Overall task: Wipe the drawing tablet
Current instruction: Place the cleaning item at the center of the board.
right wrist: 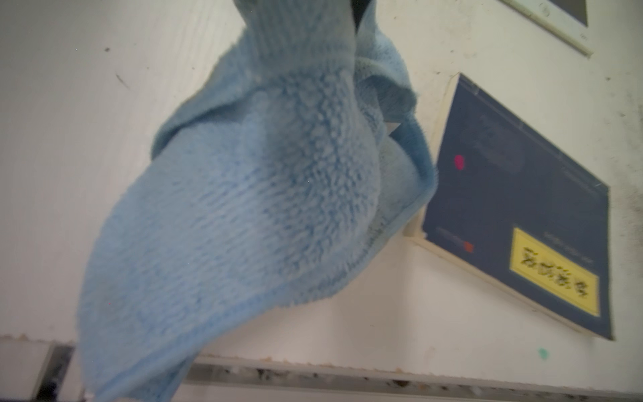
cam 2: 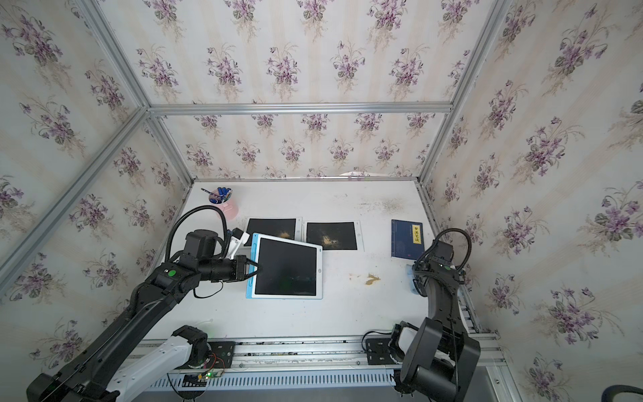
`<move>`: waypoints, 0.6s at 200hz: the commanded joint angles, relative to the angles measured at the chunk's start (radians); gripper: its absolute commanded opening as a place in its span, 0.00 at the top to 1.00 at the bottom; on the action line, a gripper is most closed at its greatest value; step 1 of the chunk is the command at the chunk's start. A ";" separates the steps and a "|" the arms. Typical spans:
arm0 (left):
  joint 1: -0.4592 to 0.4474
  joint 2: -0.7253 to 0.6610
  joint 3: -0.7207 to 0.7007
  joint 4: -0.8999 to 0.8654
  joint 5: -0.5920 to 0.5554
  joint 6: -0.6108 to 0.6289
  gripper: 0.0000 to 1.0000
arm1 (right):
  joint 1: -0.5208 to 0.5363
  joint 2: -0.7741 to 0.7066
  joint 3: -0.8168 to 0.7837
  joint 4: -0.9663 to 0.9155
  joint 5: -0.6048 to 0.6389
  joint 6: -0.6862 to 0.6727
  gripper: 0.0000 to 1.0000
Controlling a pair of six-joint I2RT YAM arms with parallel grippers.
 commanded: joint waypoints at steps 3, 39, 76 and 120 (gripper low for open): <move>0.004 -0.002 0.016 0.013 0.049 0.021 1.00 | -0.017 0.026 -0.015 0.048 0.016 0.017 1.00; 0.012 -0.003 0.021 0.034 0.079 0.013 1.00 | -0.017 0.025 -0.001 0.047 0.016 -0.036 0.58; 0.017 0.006 0.042 0.070 0.111 -0.012 1.00 | -0.017 -0.034 0.028 -0.008 -0.029 -0.118 0.07; 0.030 0.044 0.087 0.086 0.163 -0.038 1.00 | -0.011 -0.219 0.023 -0.122 -0.222 -0.174 0.00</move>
